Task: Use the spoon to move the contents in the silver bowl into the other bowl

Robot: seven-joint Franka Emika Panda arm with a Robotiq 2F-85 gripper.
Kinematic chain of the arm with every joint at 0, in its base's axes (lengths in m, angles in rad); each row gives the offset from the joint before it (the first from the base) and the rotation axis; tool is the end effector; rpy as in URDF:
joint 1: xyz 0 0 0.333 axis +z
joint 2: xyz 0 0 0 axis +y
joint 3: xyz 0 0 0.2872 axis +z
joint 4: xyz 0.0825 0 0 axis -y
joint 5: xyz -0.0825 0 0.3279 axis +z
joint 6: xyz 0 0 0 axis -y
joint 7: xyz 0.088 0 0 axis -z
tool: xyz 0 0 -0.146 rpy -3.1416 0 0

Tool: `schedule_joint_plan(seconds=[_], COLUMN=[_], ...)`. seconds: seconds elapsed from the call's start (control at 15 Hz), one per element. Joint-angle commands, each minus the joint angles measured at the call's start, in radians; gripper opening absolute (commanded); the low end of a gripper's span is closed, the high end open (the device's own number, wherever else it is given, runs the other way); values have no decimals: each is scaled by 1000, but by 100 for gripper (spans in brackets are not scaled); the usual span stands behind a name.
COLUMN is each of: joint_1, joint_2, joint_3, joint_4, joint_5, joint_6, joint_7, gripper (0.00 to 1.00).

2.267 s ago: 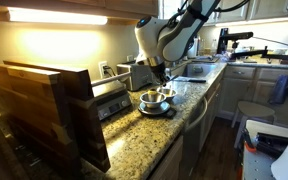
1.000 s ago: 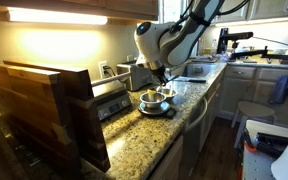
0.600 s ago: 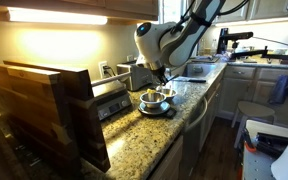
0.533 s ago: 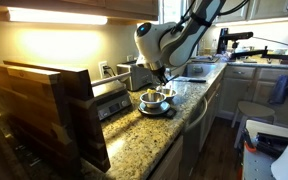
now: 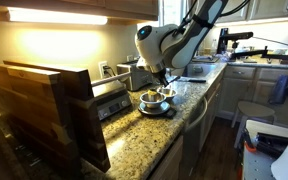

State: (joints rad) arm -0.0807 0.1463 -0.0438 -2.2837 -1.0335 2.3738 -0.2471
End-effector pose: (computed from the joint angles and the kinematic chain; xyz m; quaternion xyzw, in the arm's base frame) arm 0.4860 -0.0940 0.2724 0.8439 0.4175 -0.0871 0.3253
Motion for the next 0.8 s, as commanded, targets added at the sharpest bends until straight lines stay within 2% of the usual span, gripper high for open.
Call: schedule_joint_plan(seconds=[0.0,0.73], joint_1=[18,37], joint_2=[-40,-69], joint_3=[-4,9], joint_4=[-48,-115], joint_5=[-57,-147], joint_6=[-12,-34], joint_7=[84,247], gripper=[7,7])
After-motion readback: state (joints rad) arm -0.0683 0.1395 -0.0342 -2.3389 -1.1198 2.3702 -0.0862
